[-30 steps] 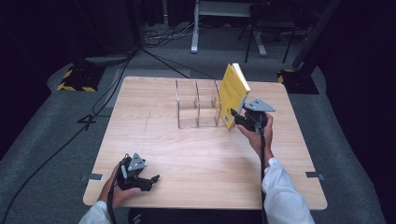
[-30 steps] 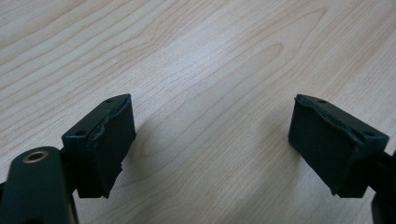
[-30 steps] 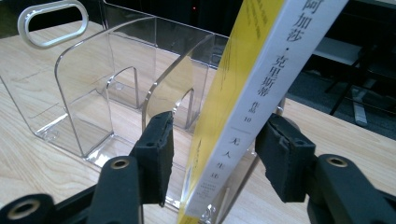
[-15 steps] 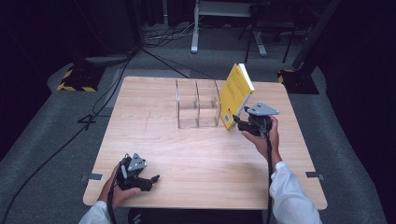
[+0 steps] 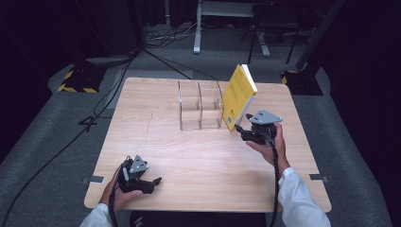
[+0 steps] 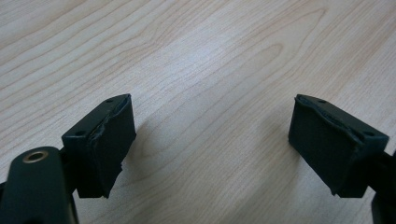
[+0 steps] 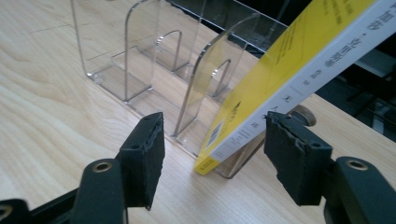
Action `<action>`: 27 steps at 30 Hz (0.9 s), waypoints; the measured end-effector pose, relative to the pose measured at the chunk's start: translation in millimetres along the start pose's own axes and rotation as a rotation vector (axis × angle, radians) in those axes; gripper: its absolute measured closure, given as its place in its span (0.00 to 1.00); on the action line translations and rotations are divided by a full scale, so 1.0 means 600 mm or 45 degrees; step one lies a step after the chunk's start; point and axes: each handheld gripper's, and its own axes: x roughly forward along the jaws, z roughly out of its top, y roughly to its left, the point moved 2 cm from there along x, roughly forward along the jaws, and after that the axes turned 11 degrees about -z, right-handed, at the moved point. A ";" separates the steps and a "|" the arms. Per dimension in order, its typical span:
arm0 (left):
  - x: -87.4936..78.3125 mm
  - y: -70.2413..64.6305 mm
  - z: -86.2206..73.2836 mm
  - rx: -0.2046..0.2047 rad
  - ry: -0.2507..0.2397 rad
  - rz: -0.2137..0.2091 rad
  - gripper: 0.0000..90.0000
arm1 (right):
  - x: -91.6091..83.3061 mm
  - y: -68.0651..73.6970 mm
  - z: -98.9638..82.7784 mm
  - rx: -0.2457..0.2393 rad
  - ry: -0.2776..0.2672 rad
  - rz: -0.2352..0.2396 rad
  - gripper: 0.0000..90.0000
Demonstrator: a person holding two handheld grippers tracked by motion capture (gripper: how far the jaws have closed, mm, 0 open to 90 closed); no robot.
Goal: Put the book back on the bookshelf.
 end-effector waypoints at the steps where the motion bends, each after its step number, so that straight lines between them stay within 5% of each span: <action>1: 0.000 0.000 0.000 0.000 0.000 0.000 0.17 | -0.003 0.001 -0.001 -0.010 0.000 0.007 0.43; 11: 0.000 0.000 0.000 0.001 0.000 0.000 0.17 | -0.027 0.010 -0.012 -0.074 0.012 0.068 0.39; 27: 0.000 0.000 0.000 -0.001 -0.001 0.000 0.17 | -0.057 0.019 -0.046 -0.113 0.019 0.080 0.34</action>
